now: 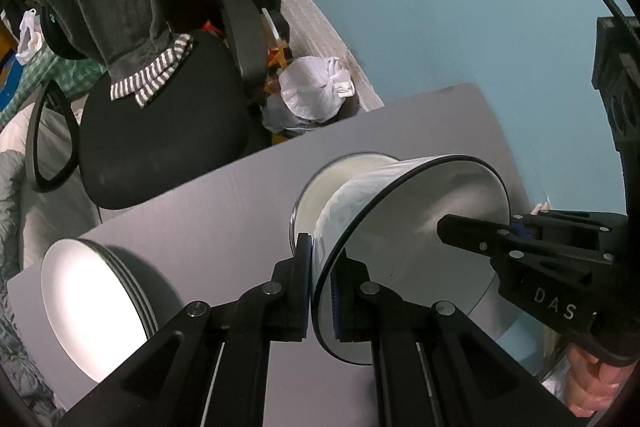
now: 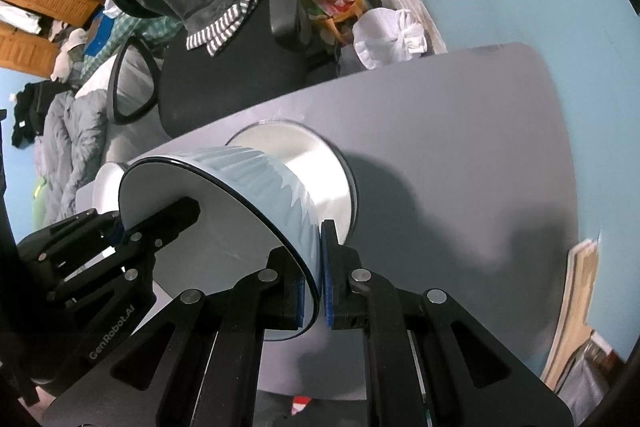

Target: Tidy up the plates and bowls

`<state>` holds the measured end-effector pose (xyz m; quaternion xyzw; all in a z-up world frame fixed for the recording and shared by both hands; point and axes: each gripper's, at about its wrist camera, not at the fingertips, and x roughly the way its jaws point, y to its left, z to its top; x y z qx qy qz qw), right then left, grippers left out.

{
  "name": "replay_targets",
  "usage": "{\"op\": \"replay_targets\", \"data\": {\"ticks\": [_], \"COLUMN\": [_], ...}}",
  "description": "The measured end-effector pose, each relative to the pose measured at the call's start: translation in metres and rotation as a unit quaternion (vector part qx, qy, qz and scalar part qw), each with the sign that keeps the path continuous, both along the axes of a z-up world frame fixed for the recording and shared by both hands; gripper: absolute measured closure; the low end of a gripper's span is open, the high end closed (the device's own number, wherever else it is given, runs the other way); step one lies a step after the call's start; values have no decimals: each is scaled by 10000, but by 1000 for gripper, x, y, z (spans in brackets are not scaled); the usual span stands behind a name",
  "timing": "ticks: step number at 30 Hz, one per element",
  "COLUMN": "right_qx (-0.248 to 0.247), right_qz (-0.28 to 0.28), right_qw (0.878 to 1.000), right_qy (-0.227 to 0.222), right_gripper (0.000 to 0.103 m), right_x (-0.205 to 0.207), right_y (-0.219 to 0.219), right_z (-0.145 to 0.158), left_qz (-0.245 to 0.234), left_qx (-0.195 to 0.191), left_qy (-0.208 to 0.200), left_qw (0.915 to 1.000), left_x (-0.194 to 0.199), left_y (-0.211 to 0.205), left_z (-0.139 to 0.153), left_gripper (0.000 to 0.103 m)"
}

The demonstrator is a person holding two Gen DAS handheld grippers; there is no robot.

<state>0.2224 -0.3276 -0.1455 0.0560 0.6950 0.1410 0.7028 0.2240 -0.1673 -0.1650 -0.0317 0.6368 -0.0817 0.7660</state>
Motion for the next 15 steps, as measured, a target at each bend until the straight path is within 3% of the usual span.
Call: {"op": "replay_targets", "data": {"ticks": [15], "right_qx": [-10], "right_qz": [-1], "right_qw": [9988], "right_qy": [481], "right_gripper": [95], "right_x": [21], "right_y": [2], "right_z": [-31], "left_qz": [102], "left_qx": [189], "left_qy": [296], "left_qw": [9993], "left_x": [20], "left_y": [0], "left_z": [-27], "left_gripper": [96]}}
